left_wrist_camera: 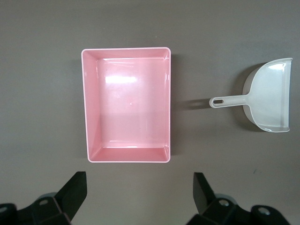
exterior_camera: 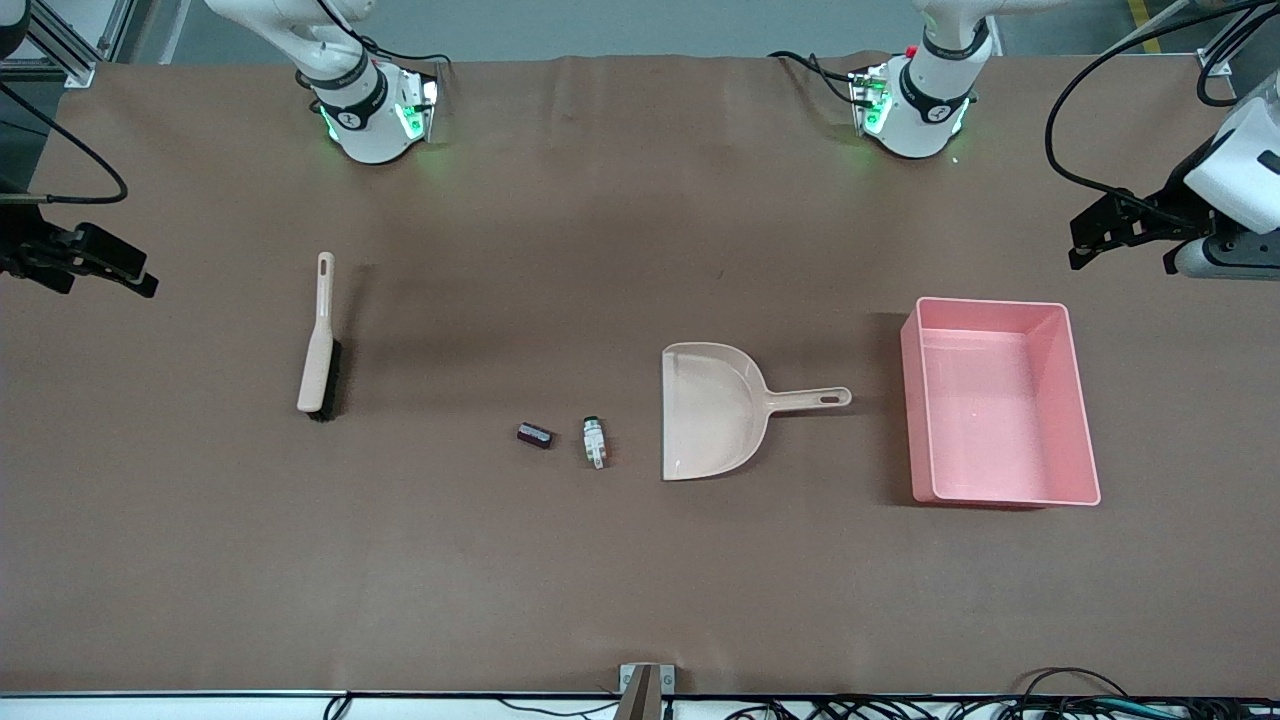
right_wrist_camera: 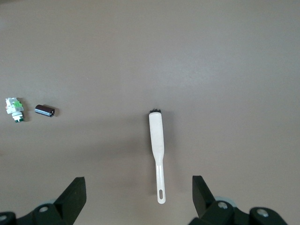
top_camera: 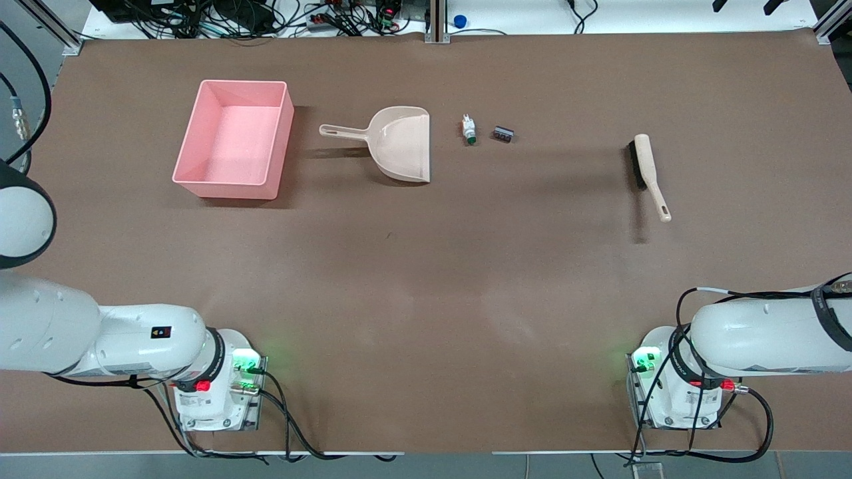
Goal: Clean e-waste and dump in bin
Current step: 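Reach the right gripper to the brush while the left gripper reaches the dustpan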
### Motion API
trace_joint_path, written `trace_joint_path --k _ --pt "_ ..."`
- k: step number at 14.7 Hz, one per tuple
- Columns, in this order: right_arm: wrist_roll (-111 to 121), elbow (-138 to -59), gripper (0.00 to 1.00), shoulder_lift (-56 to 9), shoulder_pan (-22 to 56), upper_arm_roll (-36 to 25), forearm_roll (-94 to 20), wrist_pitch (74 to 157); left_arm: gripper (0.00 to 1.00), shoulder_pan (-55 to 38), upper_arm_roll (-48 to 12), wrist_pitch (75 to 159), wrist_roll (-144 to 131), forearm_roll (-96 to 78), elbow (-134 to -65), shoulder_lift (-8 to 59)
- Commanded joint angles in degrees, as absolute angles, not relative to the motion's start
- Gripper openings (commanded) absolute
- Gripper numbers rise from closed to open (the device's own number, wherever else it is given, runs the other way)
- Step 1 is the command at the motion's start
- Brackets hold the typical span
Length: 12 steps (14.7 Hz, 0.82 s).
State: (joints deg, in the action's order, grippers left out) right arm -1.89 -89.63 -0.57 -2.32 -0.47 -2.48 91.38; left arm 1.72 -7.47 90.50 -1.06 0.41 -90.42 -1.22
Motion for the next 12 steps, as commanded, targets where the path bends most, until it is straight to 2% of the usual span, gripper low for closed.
trace_joint_path --k 1,4,6,9,12 --pt "-2.2 -89.2 1.0 -0.7 -2.8 -0.1 -3.1 90.9 1.0 1.8 -7.7 89.1 0.0 1.3 -89.6 -1.2" --pt "-2.1 -90.0 1.0 -0.6 -2.6 -0.1 -2.9 90.7 1.0 1.5 -7.7 88.9 1.0 1.4 -89.1 -0.8" --pt "-2.3 -100.0 1.0 -0.2 -2.3 0.1 -2.6 93.4 1.0 1.2 -7.9 89.9 3.9 0.7 -89.3 1.0" --pt "-2.1 -119.7 1.0 4.4 -1.6 0.2 -2.5 110.8 1.0 0.5 -11.8 96.5 8.3 0.1 -92.2 2.9" --pt "-1.3 -134.9 1.0 7.6 -1.0 0.2 -2.5 124.4 1.0 0.4 -18.3 104.7 10.3 0.4 -96.8 4.9"
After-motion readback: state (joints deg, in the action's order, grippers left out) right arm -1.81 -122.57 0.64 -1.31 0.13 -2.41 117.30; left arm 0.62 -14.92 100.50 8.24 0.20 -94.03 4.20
